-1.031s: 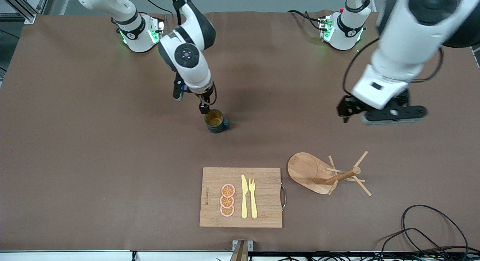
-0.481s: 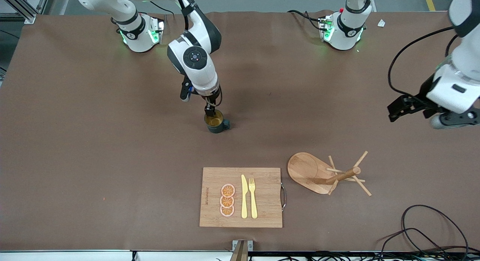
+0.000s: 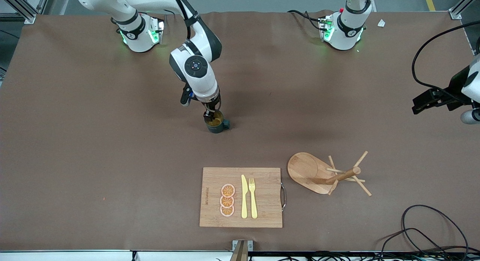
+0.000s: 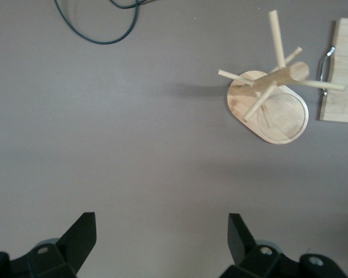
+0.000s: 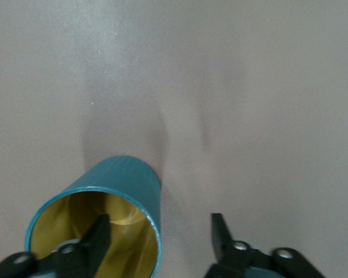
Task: Transfer cup from left to right arm and place
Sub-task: 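Carry the mug away with the right gripper while the left gripper withdraws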
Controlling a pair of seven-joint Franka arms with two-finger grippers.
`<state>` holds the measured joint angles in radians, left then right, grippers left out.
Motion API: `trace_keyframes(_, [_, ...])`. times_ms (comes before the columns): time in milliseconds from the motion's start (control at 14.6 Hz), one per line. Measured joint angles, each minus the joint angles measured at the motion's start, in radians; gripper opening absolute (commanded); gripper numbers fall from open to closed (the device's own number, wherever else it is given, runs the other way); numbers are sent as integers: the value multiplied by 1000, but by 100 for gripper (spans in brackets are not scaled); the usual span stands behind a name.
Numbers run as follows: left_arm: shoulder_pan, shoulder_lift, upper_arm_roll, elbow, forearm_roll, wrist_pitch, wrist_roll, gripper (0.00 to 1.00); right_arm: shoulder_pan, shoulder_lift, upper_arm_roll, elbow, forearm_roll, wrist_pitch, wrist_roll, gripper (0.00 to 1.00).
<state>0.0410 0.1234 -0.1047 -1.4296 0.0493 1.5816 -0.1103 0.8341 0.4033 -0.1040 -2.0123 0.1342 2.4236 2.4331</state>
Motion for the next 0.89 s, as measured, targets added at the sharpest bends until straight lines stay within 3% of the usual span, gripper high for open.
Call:
trace_keyframes(206, [-1, -14, -7, 1, -25, 12, -3, 100, -18, 0, -1, 5, 0, 10, 3, 1])
trace_keyframes(412, [-1, -25, -7, -12, -31, 61, -57, 100, -39, 0, -1, 20, 0, 3, -56, 0])
trace_keyframes(550, [-3, -60, -17, -81, -31, 143, -75, 100, -45, 0, -1, 27, 11, -29, -127, 0])
trace_keyframes(687, [-4, -106, -30, -154, -31, 183, -72, 100, -55, -7, -1, 34, 20, -57, -232, 0])
trace_keyframes(893, [-2, -141, -30, -183, -31, 190, 24, 100, -88, -37, -1, 41, 24, -137, -458, 0])
